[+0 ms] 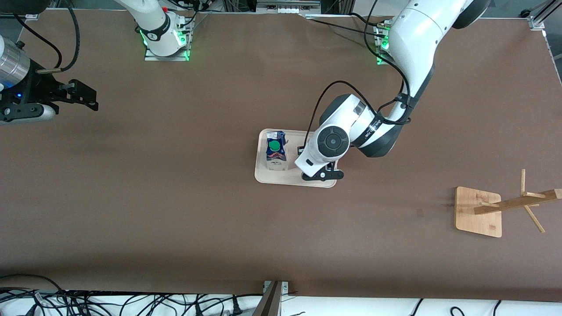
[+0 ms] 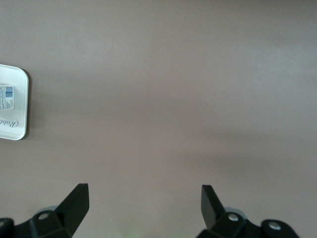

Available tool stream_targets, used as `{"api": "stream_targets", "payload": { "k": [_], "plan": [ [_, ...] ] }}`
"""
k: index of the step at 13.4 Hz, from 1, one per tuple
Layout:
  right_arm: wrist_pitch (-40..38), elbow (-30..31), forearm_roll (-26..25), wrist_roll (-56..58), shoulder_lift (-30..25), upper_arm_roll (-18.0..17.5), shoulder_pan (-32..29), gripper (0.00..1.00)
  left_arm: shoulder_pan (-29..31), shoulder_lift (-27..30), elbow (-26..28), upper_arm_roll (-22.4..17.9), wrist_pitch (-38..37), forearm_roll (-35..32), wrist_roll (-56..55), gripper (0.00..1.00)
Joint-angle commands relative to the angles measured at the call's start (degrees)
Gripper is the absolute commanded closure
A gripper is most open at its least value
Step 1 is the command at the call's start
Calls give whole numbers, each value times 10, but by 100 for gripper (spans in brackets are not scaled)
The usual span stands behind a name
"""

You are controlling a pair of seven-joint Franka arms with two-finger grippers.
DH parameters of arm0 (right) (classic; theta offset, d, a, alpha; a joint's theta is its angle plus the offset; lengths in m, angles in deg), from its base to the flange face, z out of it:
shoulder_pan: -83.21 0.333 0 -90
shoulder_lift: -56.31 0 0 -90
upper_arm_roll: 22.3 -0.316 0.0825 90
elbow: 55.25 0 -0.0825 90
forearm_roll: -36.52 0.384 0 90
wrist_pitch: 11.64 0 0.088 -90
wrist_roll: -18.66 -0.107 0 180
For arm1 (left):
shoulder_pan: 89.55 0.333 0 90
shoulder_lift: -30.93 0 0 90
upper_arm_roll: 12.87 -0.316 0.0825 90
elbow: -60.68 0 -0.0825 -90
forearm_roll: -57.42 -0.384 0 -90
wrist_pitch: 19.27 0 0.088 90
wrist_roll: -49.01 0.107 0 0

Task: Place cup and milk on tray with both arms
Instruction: 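Carry the mug over the tray beside the carton with the left gripper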

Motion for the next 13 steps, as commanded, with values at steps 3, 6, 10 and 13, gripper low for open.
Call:
{"api": "stream_targets", "payload": {
  "k": [3, 6, 10, 13],
  "plan": [
    [-3, -10, 3, -3, 3, 0, 0, 0, -1, -38, -16, -1, -3, 33, -8, 100],
    [-4, -10, 3, -3, 3, 0, 0, 0, 1, -32, -22, 2, -8, 68, -37, 100],
    [-3, -10, 3, -3, 3, 1, 0, 0, -1, -53, -19, 1, 6, 64, -28, 96],
    [-3, -10, 3, -3, 3, 0, 0, 0, 3, -48, -24, -1, 7, 57, -28, 0]
  ]
}}
